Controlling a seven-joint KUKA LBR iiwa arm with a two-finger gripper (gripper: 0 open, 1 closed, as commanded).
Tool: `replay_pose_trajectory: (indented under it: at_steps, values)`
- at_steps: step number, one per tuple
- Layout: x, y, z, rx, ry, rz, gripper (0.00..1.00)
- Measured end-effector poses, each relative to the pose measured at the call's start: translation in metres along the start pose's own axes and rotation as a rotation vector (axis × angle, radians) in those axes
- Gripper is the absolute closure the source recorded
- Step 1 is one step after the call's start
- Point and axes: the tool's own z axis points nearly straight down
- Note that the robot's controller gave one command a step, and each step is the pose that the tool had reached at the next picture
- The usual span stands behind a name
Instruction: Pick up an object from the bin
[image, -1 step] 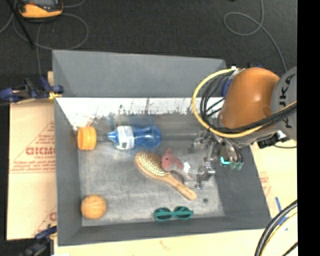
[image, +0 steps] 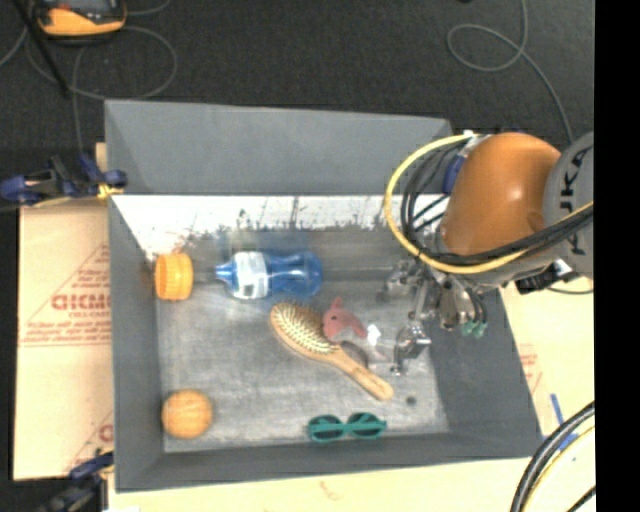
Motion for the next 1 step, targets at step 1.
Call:
replay_pose_trajectory:
  at_steps: [1]
  values:
    - [-0.0328, 0.0076, 0.0587, -0.001, -0.006, 0.002, 0.00]
